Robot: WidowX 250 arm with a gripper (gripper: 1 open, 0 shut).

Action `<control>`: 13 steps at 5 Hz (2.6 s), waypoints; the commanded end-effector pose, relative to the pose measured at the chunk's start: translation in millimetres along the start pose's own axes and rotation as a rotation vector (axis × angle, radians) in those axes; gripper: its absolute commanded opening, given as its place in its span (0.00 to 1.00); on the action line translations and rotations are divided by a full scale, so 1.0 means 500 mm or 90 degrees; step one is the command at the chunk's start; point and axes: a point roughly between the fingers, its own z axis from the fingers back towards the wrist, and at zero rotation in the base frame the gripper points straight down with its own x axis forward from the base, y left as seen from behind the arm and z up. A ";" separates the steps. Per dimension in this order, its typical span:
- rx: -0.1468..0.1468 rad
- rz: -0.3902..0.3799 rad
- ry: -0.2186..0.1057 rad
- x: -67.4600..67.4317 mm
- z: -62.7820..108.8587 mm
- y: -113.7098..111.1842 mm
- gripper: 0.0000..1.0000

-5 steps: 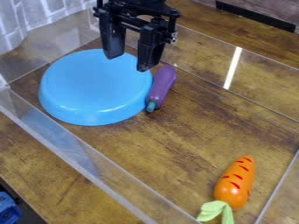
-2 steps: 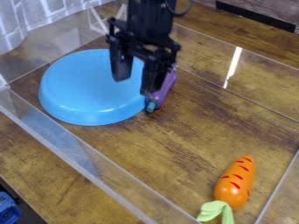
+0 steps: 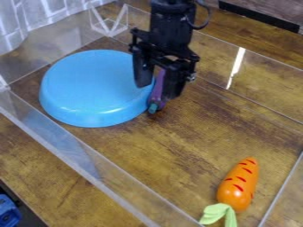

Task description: Remove the purple eggplant from the blue tray and put it on the table

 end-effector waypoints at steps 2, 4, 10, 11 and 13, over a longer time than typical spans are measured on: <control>0.002 -0.001 -0.053 0.028 0.033 0.014 0.00; -0.004 0.001 -0.056 0.029 0.026 0.028 0.00; -0.031 0.013 -0.064 0.034 0.017 0.066 0.00; -0.034 0.011 -0.066 0.037 0.018 0.069 0.00; -0.043 0.010 -0.067 0.045 0.013 0.070 1.00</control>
